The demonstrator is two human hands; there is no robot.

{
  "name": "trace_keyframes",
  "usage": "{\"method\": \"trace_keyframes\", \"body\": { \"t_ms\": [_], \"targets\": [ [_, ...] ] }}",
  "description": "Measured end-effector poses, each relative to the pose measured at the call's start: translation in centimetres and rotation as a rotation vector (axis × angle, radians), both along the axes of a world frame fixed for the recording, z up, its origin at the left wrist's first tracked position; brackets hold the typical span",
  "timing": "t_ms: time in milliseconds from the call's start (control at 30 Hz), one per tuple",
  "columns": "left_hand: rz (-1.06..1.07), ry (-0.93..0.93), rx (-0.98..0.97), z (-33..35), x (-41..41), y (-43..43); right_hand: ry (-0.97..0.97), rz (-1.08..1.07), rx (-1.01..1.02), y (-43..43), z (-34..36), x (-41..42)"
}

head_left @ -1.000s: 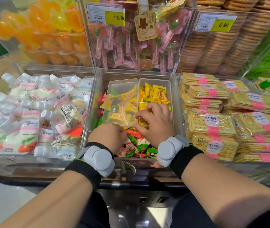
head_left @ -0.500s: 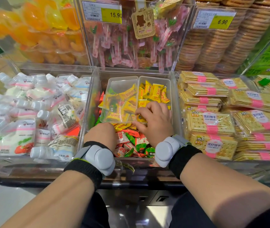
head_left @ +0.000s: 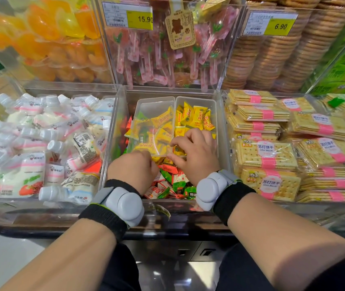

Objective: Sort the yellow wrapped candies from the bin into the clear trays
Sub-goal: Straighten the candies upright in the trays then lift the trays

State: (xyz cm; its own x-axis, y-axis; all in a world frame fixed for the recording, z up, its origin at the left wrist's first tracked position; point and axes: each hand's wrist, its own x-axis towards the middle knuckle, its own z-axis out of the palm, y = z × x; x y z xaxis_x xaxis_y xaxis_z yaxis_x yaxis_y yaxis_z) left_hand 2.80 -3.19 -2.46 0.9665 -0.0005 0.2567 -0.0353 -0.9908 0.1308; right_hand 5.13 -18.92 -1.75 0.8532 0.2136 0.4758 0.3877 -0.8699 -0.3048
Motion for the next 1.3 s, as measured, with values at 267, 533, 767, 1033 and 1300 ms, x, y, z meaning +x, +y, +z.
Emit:
{"method": "trace_keyframes", "body": {
  "t_ms": [267, 533, 767, 1033, 1300],
  "targets": [
    [-0.024, -0.116, -0.188, 1.5, -0.3, -1.1, 0.024, 0.019, 0.073, 0.1, 0.4, -0.1],
    [-0.049, -0.151, -0.266, 3.8, -0.4, -2.1, 0.019, -0.014, 0.224, 0.1, 0.6, -0.2],
    [-0.044, -0.206, -0.493, 5.3, 0.6, -2.7, -0.011, -0.013, 0.428, -0.3, 1.2, -0.2],
    [-0.009, -0.274, -0.679, 6.2, 1.9, -4.6, -0.136, 0.000, 0.508, -0.5, 1.8, -0.8],
    [-0.011, -0.218, -0.845, 6.5, 4.1, -6.3, -0.162, -0.031, 0.606, -0.5, 1.5, -0.4]
  ]
}}
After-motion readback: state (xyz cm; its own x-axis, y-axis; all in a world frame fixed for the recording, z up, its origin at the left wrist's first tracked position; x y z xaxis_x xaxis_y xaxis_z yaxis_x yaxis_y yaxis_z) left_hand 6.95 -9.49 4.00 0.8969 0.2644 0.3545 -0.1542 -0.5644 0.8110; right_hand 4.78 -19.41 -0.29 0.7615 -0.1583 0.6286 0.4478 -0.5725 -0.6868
